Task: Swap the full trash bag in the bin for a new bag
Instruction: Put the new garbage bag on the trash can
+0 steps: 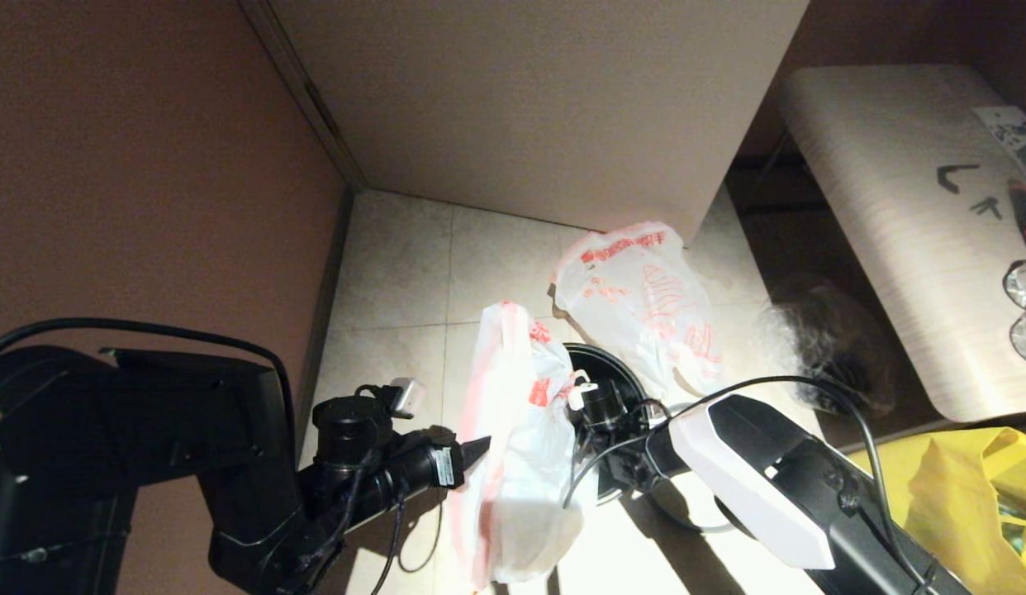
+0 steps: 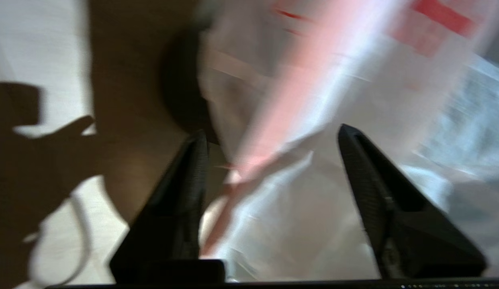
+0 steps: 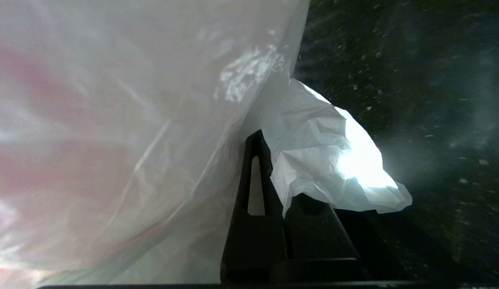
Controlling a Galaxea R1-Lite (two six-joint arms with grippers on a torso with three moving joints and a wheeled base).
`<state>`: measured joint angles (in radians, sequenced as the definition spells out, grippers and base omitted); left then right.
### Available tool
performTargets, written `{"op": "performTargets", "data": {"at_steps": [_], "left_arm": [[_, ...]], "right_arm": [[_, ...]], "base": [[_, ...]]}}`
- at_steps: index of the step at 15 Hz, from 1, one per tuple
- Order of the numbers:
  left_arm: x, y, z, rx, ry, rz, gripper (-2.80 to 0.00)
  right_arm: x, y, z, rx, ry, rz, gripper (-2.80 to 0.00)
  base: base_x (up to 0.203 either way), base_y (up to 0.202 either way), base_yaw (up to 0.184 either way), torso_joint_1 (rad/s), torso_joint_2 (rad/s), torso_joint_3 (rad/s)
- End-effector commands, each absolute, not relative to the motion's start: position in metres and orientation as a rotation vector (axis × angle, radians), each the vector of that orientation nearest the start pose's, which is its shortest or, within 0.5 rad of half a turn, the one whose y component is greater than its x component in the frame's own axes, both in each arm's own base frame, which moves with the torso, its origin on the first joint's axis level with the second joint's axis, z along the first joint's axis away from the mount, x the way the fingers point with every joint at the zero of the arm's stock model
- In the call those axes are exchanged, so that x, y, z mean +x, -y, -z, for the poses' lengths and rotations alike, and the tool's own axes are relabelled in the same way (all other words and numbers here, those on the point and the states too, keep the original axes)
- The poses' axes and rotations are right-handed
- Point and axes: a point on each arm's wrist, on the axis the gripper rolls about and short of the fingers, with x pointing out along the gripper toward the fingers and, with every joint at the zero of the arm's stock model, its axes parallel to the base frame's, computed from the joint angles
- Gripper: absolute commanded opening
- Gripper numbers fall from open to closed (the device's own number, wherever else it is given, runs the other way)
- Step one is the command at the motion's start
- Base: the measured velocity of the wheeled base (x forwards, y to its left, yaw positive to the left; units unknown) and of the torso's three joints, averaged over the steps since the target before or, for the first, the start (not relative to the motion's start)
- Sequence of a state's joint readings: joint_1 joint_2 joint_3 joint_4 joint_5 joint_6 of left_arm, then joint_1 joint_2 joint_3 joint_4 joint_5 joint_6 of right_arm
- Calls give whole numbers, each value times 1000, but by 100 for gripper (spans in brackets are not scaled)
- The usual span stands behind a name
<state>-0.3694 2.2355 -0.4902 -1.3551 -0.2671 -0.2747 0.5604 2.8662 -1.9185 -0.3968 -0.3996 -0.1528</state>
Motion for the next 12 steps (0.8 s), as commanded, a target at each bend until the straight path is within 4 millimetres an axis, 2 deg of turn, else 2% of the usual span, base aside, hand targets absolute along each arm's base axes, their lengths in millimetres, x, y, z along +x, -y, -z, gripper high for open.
{"op": "performTargets", "data": {"at_steps": [1, 7, 8, 12], "left_arm": [[301, 120, -9, -254, -490, 600, -280], [300, 116, -13, -258, -479, 595, -280], [300, 116, -15, -258, -476, 595, -280], [297, 115, -17, -258, -475, 595, -280]], "right_arm": [[460, -279, 64, -401, -468, -193, -280], [460, -279, 65, -402, -470, -193, -280], [460, -279, 65, -402, -470, -193, 0], [448, -281, 58, -376, -495, -198, 0]], "base": [[0, 0, 0, 0, 0, 0], [0, 0, 0, 0, 0, 0], [0, 0, 0, 0, 0, 0], [0, 0, 0, 0, 0, 0]]}}
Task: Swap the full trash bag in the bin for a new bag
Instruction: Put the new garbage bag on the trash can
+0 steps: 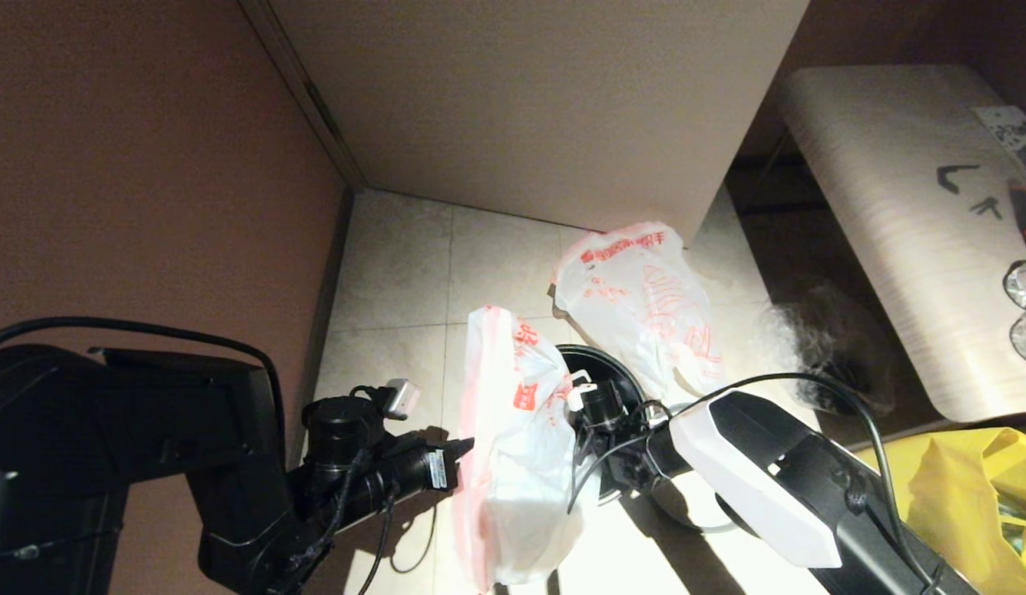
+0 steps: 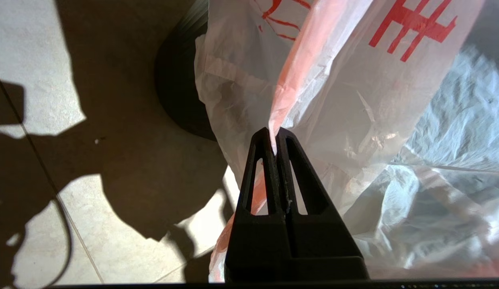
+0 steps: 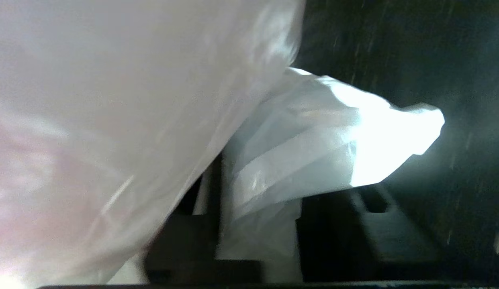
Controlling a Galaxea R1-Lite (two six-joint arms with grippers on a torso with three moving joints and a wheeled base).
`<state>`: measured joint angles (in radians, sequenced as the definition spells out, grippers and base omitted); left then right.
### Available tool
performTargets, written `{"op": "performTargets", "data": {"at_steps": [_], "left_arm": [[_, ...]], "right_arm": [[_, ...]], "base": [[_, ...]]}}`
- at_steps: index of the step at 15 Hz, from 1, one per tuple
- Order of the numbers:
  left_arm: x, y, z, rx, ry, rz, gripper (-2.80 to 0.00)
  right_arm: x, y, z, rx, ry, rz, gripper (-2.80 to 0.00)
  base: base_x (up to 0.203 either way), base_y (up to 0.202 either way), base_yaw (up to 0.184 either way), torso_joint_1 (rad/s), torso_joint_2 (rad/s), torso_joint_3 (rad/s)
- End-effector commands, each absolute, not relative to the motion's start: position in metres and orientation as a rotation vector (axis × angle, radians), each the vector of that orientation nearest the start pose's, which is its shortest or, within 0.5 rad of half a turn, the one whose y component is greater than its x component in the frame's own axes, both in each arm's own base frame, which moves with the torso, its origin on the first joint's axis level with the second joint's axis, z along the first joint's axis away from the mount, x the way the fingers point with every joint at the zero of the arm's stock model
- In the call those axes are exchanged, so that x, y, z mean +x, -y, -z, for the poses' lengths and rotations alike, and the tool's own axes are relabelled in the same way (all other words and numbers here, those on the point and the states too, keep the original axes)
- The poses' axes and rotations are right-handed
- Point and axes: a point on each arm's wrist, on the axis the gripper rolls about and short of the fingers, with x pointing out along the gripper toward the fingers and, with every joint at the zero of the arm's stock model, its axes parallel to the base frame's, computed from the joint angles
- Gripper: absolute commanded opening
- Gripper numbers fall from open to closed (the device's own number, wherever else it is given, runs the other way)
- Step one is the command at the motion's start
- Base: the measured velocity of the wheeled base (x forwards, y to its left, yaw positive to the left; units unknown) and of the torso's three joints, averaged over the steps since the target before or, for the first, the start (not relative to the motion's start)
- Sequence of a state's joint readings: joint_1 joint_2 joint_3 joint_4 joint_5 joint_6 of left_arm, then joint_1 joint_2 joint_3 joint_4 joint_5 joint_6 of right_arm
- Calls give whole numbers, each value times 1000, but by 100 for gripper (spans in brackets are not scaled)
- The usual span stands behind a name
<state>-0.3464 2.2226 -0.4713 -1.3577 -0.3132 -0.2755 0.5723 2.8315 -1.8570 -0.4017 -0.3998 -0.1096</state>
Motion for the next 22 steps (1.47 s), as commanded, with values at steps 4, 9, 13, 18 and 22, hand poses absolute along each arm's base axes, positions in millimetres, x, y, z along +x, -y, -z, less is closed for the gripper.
{"op": "performTargets", "data": {"at_steps": [4, 9, 13, 18, 22], "left_arm": [[292, 115, -25, -255, -462, 601, -280], [288, 114, -30, -254, -454, 597, -280], [288, 117, -30, -246, -451, 585, -280], [285, 119, -47, -245, -444, 596, -280], [278, 123, -60, -240, -430, 600, -280]], "right_arm": [[421, -273, 32, -333, -468, -208, 0], [388, -256, -12, -167, -416, -343, 0], [380, -244, -16, -93, -445, -413, 0], [371, -233, -33, -82, -413, -412, 0], [342, -216, -61, -66, -371, -420, 0]], "base": [[0, 0, 0, 0, 0, 0], [0, 0, 0, 0, 0, 0], [0, 0, 0, 0, 0, 0], [0, 0, 0, 0, 0, 0], [0, 0, 0, 0, 0, 0]]}}
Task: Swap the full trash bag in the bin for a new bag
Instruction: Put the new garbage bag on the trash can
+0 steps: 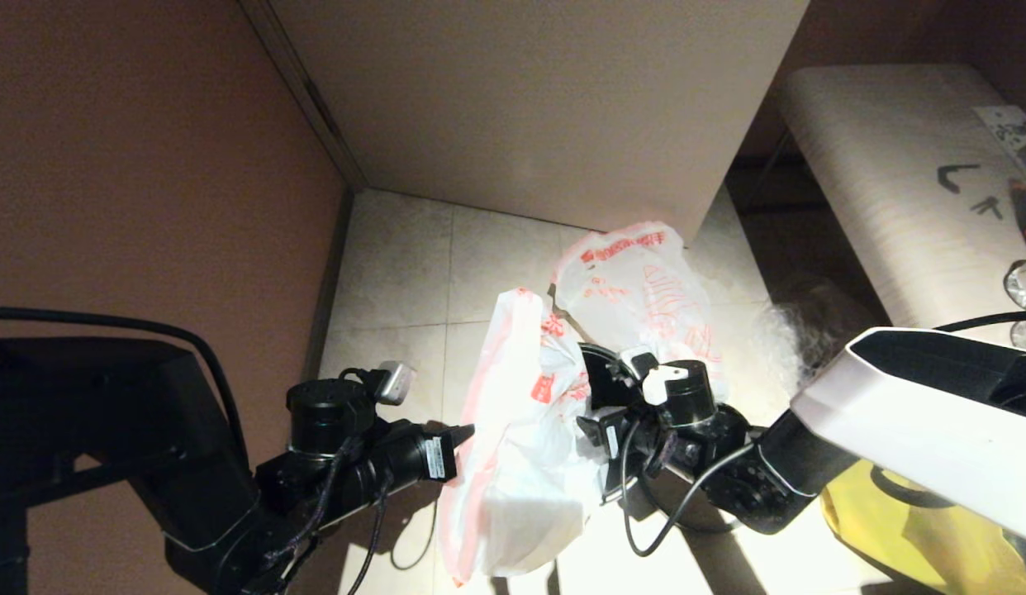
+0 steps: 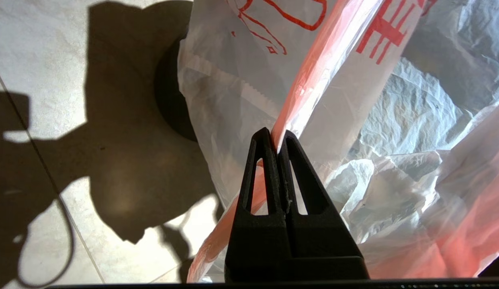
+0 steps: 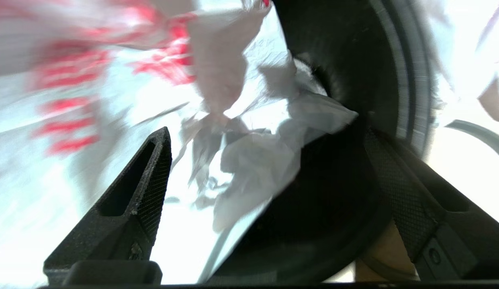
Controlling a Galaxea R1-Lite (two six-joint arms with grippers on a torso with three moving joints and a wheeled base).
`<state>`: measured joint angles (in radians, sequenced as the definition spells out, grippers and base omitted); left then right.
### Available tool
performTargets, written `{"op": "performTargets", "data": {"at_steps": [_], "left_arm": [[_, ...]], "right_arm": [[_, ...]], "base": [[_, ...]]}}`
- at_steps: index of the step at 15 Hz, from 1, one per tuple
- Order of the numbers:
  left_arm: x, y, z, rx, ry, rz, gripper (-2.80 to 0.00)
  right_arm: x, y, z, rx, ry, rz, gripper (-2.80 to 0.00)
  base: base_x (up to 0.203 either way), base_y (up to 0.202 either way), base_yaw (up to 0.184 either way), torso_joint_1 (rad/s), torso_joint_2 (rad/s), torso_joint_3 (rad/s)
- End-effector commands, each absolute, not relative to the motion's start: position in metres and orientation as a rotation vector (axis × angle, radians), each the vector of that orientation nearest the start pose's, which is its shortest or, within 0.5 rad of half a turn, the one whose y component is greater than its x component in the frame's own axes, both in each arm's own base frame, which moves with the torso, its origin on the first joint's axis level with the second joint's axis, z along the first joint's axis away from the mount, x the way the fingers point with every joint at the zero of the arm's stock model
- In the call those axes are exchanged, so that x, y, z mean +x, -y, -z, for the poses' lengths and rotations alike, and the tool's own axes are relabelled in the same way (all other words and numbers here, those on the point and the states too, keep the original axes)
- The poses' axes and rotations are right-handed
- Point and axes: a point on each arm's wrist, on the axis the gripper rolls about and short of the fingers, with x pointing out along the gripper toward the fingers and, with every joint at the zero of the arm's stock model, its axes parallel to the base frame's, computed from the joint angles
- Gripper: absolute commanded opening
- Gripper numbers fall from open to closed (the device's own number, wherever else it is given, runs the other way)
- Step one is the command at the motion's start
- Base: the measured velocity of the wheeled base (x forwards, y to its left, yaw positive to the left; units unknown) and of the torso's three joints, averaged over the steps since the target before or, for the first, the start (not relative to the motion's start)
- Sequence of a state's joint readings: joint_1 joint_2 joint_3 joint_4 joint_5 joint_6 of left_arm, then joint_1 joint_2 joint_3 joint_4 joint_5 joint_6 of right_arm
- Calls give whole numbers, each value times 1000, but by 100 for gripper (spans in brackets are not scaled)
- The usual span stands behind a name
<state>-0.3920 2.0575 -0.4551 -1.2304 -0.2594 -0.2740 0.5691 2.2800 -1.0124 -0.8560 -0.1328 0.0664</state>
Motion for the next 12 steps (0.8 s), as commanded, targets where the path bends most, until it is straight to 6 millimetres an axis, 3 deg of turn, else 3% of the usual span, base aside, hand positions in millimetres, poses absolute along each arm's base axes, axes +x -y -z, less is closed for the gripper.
{"op": "performTargets", "data": {"at_steps": [1, 6, 7, 10, 12], "left_arm": [[276, 124, -62, -237, -429, 595, -280], [272, 127, -70, -232, -411, 588, -280], [271, 128, -72, -230, -412, 585, -280], [269, 132, -82, -229, -396, 592, -280], [267, 141, -91, -223, -376, 577, -280]], "right_arm": [[333, -212, -72, -62, -356, -425, 0], [297, -199, -102, -54, -325, -449, 0], [294, -198, -103, -58, -326, -450, -280], [285, -195, -108, -63, -321, -421, -280], [275, -205, -111, -87, -320, -376, -280]], "base": [[0, 0, 0, 0, 0, 0], [0, 0, 0, 0, 0, 0], [0, 0, 0, 0, 0, 0], [0, 0, 0, 0, 0, 0], [0, 0, 0, 0, 0, 0]]}}
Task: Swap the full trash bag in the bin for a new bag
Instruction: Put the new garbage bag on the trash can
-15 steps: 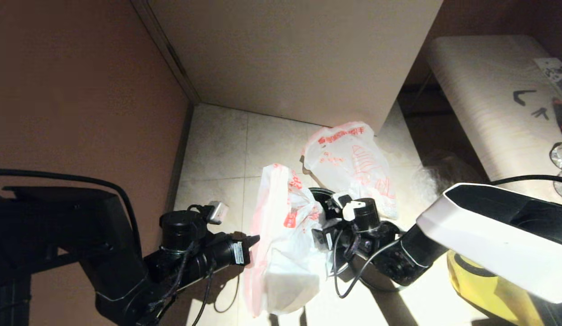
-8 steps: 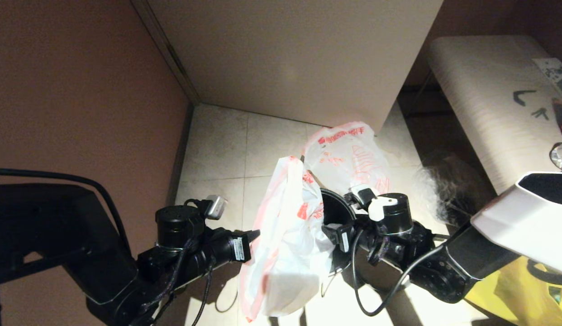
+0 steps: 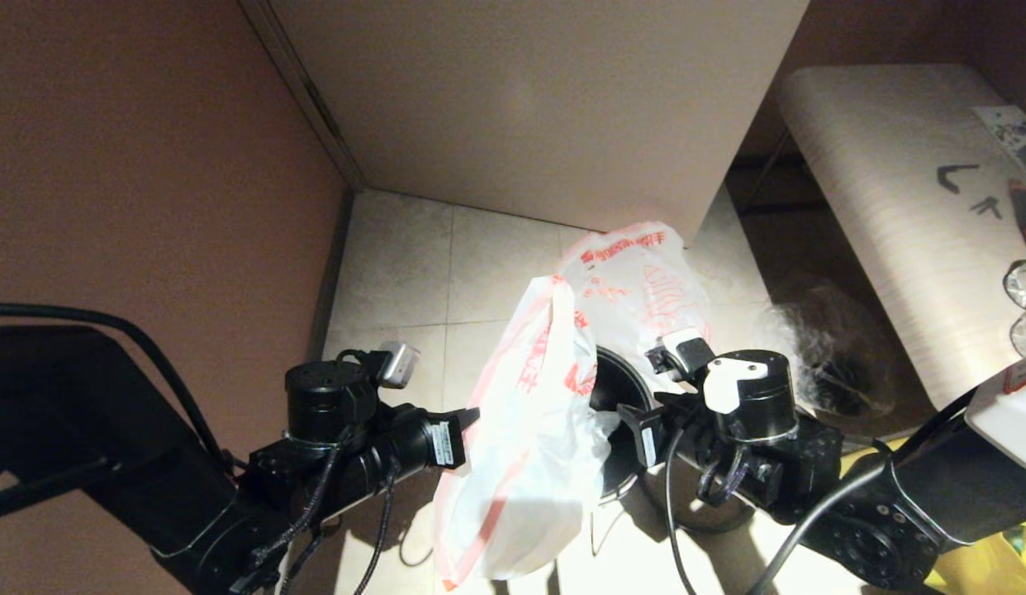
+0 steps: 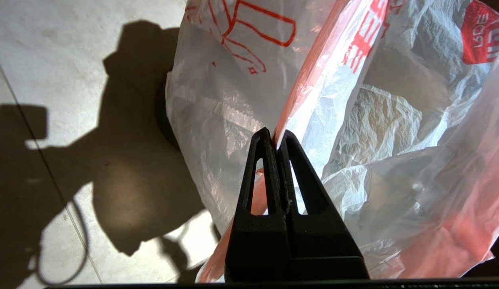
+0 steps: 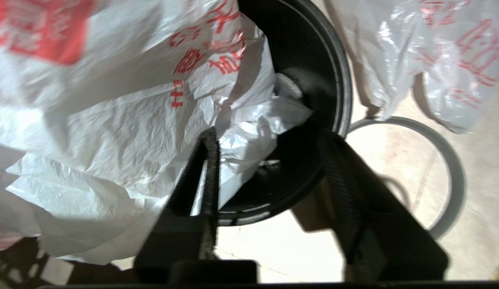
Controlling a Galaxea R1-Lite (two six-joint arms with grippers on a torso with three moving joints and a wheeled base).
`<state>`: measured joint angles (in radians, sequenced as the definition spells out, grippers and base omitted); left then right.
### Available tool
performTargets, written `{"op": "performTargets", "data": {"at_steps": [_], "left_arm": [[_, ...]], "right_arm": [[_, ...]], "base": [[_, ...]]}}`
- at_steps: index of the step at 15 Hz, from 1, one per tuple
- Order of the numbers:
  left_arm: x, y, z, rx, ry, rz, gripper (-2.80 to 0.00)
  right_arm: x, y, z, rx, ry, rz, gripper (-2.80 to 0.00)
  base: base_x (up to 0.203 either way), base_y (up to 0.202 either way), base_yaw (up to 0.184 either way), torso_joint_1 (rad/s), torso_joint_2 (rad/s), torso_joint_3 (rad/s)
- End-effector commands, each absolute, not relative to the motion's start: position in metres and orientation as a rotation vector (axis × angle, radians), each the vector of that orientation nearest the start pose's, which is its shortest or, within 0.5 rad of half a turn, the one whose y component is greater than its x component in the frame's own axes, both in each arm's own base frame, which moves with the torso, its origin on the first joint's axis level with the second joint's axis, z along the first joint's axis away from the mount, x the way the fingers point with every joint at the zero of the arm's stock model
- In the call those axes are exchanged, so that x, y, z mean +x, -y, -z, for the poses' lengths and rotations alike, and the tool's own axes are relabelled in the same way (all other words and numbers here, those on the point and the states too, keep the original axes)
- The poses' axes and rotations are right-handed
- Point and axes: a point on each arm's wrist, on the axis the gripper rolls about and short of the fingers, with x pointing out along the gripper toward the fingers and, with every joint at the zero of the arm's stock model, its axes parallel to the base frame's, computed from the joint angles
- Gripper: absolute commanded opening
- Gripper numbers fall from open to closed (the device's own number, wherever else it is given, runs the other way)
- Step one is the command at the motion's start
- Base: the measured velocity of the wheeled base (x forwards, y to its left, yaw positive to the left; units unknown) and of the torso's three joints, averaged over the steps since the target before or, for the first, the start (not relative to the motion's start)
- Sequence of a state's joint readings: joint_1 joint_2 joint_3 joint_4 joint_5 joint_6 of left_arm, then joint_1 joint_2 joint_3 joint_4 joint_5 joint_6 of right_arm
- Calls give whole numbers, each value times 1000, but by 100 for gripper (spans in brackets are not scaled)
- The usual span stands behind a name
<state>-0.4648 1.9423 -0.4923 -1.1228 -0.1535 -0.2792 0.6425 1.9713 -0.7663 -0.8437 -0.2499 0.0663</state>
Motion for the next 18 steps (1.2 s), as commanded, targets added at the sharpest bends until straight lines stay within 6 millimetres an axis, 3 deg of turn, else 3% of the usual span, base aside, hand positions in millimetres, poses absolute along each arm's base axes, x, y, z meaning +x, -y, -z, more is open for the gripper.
{"op": "performTargets", "data": {"at_steps": [1, 5, 7, 9, 10, 14, 18], "left_arm": [[263, 148, -97, -224, -363, 583, -280], [251, 178, -109, -227, -317, 609, -280], [256, 187, -110, -227, -305, 611, -280], [262, 196, -110, -222, -319, 616, -280], [264, 199, -111, -219, -324, 618, -280], [266, 210, -118, -234, -326, 627, -280], [263, 216, -121, -236, -320, 645, -280]], "right_arm": [[269, -210, -114, -91, -310, -376, -280], [256, -205, -146, -30, -234, -354, -280], [245, -197, -163, 27, -239, -349, -280], [238, -196, -167, 61, -277, -354, -280], [236, -196, -165, 64, -283, -356, 0], [219, -207, -157, 153, -409, -379, 0], [214, -207, -158, 219, -511, -392, 0]], "base": [[0, 0, 0, 0, 0, 0], [0, 0, 0, 0, 0, 0], [0, 0, 0, 0, 0, 0], [0, 0, 0, 0, 0, 0], [0, 0, 0, 0, 0, 0], [0, 0, 0, 0, 0, 0], [0, 0, 0, 0, 0, 0]]}}
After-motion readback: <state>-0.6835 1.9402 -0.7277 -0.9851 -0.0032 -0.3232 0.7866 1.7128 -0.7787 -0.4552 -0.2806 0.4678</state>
